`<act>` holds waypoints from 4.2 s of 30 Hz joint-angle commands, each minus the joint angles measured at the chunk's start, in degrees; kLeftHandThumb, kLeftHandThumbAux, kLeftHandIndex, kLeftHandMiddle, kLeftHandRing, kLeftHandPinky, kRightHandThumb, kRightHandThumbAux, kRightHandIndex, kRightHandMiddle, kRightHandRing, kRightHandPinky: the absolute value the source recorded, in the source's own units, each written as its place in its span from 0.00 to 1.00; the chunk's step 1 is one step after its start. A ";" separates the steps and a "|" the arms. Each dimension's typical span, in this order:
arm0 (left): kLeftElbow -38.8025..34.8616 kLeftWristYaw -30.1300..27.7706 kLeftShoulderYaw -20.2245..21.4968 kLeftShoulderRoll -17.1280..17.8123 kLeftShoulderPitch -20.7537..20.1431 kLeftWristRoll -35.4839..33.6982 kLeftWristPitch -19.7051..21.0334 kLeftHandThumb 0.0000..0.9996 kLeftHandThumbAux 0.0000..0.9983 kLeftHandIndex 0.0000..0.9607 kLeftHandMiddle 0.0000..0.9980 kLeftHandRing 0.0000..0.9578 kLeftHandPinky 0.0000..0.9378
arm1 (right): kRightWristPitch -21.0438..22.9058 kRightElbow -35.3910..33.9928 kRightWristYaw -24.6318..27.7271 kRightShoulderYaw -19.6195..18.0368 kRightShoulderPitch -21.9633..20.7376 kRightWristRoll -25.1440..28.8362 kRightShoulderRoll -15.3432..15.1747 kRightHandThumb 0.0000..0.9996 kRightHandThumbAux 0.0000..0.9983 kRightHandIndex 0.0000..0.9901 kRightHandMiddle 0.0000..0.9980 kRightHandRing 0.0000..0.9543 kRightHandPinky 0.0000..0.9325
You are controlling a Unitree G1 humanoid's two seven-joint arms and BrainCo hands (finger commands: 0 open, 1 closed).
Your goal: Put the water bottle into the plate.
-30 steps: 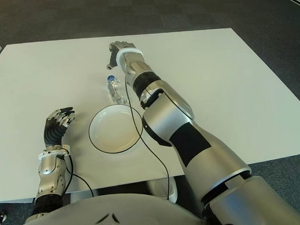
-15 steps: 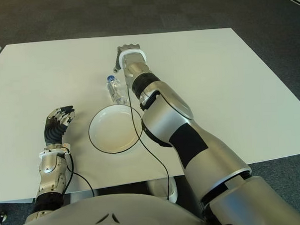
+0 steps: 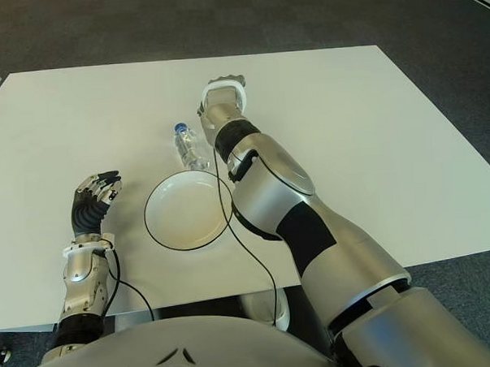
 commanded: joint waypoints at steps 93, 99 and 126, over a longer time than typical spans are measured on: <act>1.64 -0.07 0.30 0.16 -2.45 0.52 1.27 0.70 0.72 0.43 0.32 0.33 0.38 | -27.81 -4.29 -23.75 -19.43 6.18 17.04 -1.06 0.13 0.59 0.00 0.02 0.04 0.13; 1.05 0.14 0.01 0.07 -1.78 0.76 1.28 0.70 0.72 0.43 0.32 0.33 0.38 | -25.99 -4.48 -20.93 -19.88 4.88 17.63 0.17 0.18 0.50 0.00 0.00 0.01 0.11; -3.31 1.94 -0.27 -0.89 2.00 1.46 2.18 0.70 0.72 0.43 0.34 0.36 0.41 | -13.93 -2.96 -15.31 -21.19 4.72 19.19 6.87 0.22 0.43 0.01 0.00 0.00 0.06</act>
